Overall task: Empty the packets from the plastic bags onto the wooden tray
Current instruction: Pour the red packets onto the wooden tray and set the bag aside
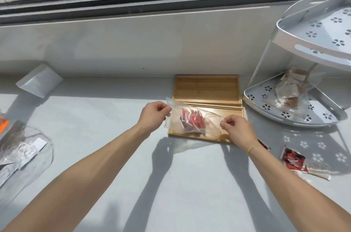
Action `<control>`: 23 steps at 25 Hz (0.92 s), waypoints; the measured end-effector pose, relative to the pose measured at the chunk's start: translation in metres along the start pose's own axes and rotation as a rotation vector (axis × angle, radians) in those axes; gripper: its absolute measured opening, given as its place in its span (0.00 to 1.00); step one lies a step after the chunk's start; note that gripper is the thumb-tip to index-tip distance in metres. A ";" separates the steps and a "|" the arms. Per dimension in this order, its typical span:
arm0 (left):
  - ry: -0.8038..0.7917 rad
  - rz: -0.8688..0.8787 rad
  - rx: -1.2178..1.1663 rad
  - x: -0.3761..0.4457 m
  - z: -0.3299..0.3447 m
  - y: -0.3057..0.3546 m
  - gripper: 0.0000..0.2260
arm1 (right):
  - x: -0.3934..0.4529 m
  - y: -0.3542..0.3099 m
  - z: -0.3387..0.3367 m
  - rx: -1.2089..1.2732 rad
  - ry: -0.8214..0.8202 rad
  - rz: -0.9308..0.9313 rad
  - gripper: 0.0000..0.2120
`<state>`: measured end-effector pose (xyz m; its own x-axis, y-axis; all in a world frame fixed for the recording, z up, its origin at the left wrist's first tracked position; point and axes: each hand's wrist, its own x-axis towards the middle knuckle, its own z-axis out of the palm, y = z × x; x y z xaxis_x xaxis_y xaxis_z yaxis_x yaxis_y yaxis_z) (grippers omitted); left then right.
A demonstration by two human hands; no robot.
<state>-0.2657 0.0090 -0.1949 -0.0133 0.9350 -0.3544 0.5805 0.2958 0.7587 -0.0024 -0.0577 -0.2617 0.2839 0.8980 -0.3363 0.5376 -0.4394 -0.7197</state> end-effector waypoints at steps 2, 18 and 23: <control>-0.020 0.041 0.040 0.005 -0.007 0.014 0.06 | 0.005 0.002 0.006 0.055 -0.001 0.046 0.04; -0.019 0.307 0.242 0.007 -0.046 0.085 0.07 | 0.015 -0.026 0.045 0.422 -0.043 0.135 0.06; 0.012 0.314 0.185 0.001 -0.052 0.081 0.06 | 0.000 -0.035 0.035 0.470 -0.056 0.109 0.05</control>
<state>-0.2609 0.0442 -0.1057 0.1800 0.9773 -0.1119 0.6949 -0.0458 0.7177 -0.0488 -0.0415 -0.2577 0.2684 0.8526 -0.4483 0.0867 -0.4849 -0.8703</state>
